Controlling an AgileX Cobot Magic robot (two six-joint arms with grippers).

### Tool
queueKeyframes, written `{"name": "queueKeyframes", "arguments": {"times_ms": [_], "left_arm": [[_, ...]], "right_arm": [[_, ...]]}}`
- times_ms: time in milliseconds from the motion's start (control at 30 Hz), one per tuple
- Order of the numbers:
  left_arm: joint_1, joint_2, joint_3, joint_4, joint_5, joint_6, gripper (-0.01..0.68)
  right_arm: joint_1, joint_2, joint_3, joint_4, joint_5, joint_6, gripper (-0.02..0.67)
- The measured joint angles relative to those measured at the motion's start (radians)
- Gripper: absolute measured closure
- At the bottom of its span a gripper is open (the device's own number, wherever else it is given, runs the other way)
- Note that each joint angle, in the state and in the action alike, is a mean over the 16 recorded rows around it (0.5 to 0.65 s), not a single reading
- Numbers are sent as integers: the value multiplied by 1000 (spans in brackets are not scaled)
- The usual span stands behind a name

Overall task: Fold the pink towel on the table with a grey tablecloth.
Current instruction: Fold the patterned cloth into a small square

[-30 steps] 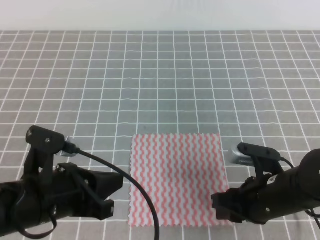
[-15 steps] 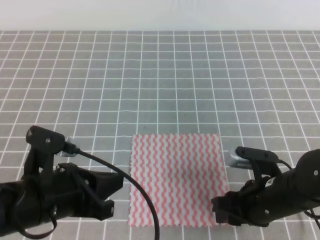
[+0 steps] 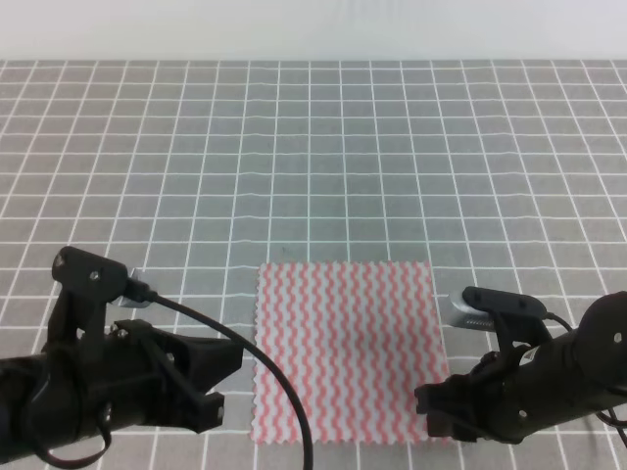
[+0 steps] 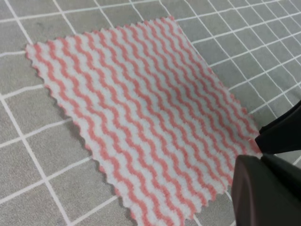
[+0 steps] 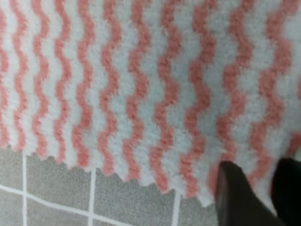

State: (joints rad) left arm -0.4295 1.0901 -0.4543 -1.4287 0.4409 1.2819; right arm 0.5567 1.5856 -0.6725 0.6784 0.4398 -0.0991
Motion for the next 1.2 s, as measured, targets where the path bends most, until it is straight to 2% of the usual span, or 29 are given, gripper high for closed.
{"name": "queueKeyframes", "arguments": {"times_ms": [700,967,1200], "left_arm": [[0,-3,0,-1,3,2,675],[0,-2,0,0,4,22,675],[0,1,0,0,5,148,675]], "right_arm": [[0,-3,-4,-22,11,17,651],[0,-32,-39,-33,18,23,663],[0,-54,-81,-35,-14,22,664]]}}
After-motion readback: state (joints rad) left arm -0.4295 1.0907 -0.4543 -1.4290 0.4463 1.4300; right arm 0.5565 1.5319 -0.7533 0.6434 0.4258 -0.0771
